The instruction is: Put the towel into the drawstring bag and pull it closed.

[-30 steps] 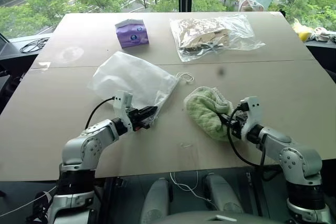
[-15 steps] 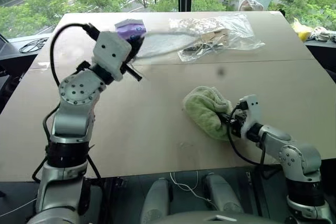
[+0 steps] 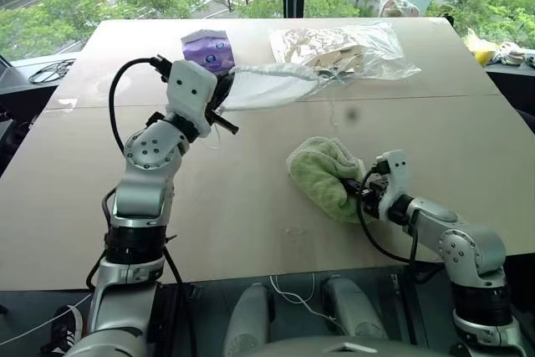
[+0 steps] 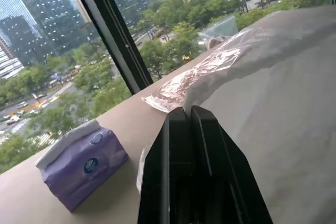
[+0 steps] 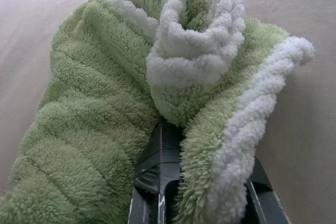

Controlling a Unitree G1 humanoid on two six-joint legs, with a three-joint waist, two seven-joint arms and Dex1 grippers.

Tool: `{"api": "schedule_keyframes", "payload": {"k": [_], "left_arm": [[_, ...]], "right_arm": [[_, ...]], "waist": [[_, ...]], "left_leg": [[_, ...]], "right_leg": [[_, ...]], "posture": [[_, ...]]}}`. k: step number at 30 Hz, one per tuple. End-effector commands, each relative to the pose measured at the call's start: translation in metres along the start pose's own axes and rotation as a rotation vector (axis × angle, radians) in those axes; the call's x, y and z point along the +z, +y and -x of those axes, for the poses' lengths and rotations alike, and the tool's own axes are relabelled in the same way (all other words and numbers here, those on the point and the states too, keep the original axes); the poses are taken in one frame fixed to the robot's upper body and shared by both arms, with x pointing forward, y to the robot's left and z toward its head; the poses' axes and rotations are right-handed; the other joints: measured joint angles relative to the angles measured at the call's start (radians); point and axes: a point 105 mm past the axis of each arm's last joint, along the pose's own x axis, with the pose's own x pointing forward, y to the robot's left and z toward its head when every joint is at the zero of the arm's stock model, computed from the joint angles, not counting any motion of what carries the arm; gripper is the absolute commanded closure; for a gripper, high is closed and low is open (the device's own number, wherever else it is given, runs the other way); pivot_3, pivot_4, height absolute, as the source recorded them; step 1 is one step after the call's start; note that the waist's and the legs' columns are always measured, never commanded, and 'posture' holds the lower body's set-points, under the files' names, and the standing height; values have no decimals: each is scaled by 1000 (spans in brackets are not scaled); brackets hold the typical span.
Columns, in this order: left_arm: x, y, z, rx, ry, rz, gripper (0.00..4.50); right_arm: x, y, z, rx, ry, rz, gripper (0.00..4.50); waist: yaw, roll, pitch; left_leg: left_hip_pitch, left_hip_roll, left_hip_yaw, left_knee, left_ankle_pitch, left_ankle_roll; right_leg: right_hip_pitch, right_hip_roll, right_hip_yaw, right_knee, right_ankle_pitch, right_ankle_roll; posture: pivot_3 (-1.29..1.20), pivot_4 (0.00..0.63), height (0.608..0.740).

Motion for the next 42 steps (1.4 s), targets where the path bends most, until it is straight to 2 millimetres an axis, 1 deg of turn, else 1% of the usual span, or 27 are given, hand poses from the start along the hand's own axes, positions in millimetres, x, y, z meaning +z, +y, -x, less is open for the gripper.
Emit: {"api": "schedule_keyframes", "payload": {"k": [1,3,5,7,9,10,14,16,18,21,25,27,30,33,35,38,41,42], "left_arm": [[13,9,0,26,-47,77,4439],[12,5,-1,9,-47,124,4439],[12,2,-2,-10,-47,157,4439],[13,-2,-2,-32,-47,170,4439],[13,-9,-3,-64,-49,189,4439],[13,-12,-3,-75,-49,204,4439],[12,-16,-3,-92,-42,248,4439],[11,-16,-3,-95,-40,260,4439],[12,-19,-3,-101,-37,278,4439],[14,-22,-3,-110,-41,306,4439],[19,-25,-6,-108,-53,376,4439],[20,-25,-6,-106,-55,401,4439],[20,-27,-7,-111,-52,415,4439],[22,-33,-7,-136,-56,424,4439],[23,-37,-7,-160,-59,426,4439],[24,-48,-3,-225,-52,433,4439],[24,-52,1,-258,-46,430,4439],[24,-54,2,-270,-43,432,4439]], "right_arm": [[1,36,9,217,-25,-125,4500],[19,58,23,372,-106,-193,4500],[32,74,34,483,-162,-235,4500],[42,85,42,565,-206,-271,4500],[61,97,49,656,-295,-334,4500],[70,101,52,689,-340,-367,4500],[98,108,58,753,-457,-479,4500],[105,109,57,758,-479,-520,4500],[101,105,43,688,-442,-525,4500],[88,100,23,605,-378,-535,4500],[75,93,1,514,-330,-553,4500],[71,92,-3,499,-315,-556,4500],[66,97,-6,515,-283,-549,4500],[60,98,-15,504,-241,-546,4500],[60,93,-21,478,-238,-561,4500],[73,81,-30,438,-285,-647,4500],[89,69,-36,413,-342,-755,4500],[92,68,-36,413,-350,-769,4500]], "waist": [[2,0,0],[5,2,1],[7,2,2],[10,2,2],[11,2,2],[10,2,2],[10,2,2],[9,2,2],[9,2,2],[10,2,2],[12,2,2],[13,2,2],[14,2,2],[14,2,2],[14,2,2],[13,2,2],[13,3,2],[13,3,2]], "left_leg": [[0,0,-1,0,0,0],[-1,0,-1,-1,0,0],[-3,0,-1,0,0,0],[-3,-1,-1,1,0,0],[-4,-1,-1,2,0,0],[-3,-1,-1,2,0,0],[-3,0,-1,2,0,0],[-3,0,-1,2,0,0],[-4,-1,-1,2,0,0],[-4,0,-1,2,0,0],[-4,-1,-1,2,0,0],[-4,-1,-1,2,0,0],[-4,-1,-1,2,0,0],[-4,-1,-1,2,0,0],[-4,-1,-1,2,0,0],[-4,-1,-1,3,0,0],[-4,-1,-1,3,0,0],[-4,-1,-1,3,0,0]], "right_leg": [[0,0,0,0,0,0],[0,0,-1,0,0,0],[-2,-1,-1,0,0,0],[-1,-1,-1,0,0,0],[-1,-1,-1,0,0,0],[-1,-1,-1,0,0,0],[-1,-1,-1,0,0,0],[-1,-1,-1,0,0,0],[-1,-1,-1,0,0,0],[-1,-1,-1,0,0,0],[-2,-1,-1,0,0,0],[-2,-1,-1,0,0,0],[-2,-1,-1,0,0,0],[-2,-1,-1,0,0,0],[-2,-1,-1,0,0,0],[-2,-1,-1,1,0,0],[-2,-1,-1,1,1,-1],[-2,-1,-1,1,2,-3]], "posture": [[0,150,740],[0,150,740],[0,150,740],[0,150,740],[0,150,740],[0,150,740],[0,150,740],[0,150,740],[0,150,740],[0,150,740],[0,150,740],[0,150,740],[0,150,740],[0,150,740],[0,150,740],[0,150,740],[0,150,740],[0,150,740]]}}
